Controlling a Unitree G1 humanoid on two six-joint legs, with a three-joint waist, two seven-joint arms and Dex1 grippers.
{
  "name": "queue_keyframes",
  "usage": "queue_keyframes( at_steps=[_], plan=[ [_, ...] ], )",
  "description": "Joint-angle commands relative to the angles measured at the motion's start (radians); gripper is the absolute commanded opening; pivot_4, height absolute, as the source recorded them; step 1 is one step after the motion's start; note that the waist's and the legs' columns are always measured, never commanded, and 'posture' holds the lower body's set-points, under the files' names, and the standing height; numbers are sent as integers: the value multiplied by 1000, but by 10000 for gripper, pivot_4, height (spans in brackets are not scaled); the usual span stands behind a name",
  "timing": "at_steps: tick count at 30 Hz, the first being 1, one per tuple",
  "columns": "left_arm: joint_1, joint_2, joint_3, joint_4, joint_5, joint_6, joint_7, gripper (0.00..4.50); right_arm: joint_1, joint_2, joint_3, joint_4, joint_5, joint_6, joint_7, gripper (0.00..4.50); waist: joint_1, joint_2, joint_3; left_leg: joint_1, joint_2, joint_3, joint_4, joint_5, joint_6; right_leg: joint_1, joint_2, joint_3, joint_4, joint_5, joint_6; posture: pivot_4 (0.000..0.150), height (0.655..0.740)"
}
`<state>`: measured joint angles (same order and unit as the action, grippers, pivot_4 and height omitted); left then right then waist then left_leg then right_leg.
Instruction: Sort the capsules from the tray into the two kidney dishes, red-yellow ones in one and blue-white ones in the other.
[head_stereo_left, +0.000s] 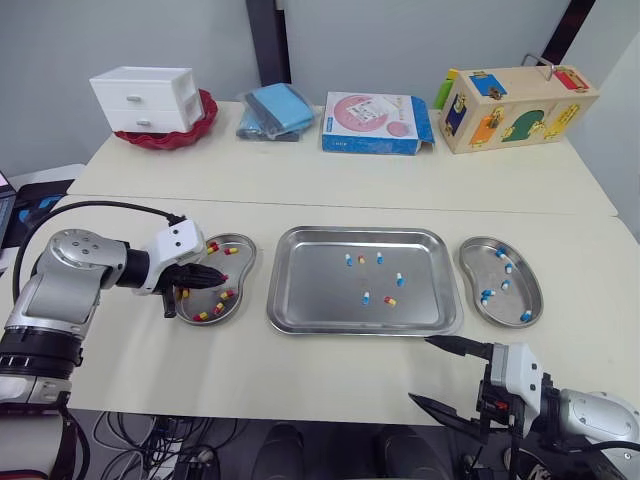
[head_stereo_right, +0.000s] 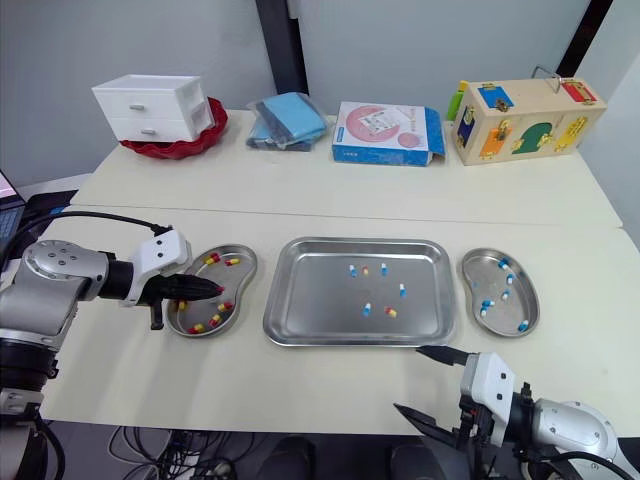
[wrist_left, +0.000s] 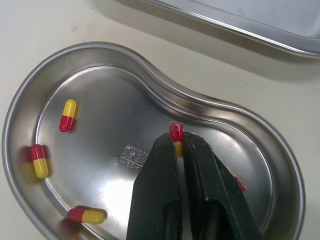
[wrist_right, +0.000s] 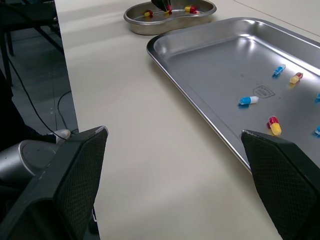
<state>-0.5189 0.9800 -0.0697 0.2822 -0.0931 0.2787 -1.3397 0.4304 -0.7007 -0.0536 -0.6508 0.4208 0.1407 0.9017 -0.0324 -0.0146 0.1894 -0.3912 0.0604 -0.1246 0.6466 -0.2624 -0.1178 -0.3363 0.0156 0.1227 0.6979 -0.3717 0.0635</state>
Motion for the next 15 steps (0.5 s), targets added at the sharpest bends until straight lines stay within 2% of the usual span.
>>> queue_keyframes(
  at_steps=[1, 11, 15],
  plan=[
    [-22, 25, 26, -3, -12, 0, -2, 13127, 1, 3, -2, -9, 13, -11, 7, 45000, 0, 0, 0, 0, 0, 0, 0, 0, 0, 0, 0, 0, 0, 0, 0, 1500, 7400],
    [-56, 27, 24, 47, -8, 0, -4, 44783, 30, 6, -34, -8, 14, -20, 6, 45000, 0, 0, 0, 0, 0, 0, 0, 0, 0, 0, 0, 0, 0, 0, 0, 1500, 7400],
    [-61, 76, 56, 124, 0, -3, 7, 44783, 51, -13, -93, -14, 54, 2, 21, 45000, 0, 0, 0, 0, 0, 0, 0, 0, 0, 0, 0, 0, 0, 0, 0, 1500, 7400]
  ],
)
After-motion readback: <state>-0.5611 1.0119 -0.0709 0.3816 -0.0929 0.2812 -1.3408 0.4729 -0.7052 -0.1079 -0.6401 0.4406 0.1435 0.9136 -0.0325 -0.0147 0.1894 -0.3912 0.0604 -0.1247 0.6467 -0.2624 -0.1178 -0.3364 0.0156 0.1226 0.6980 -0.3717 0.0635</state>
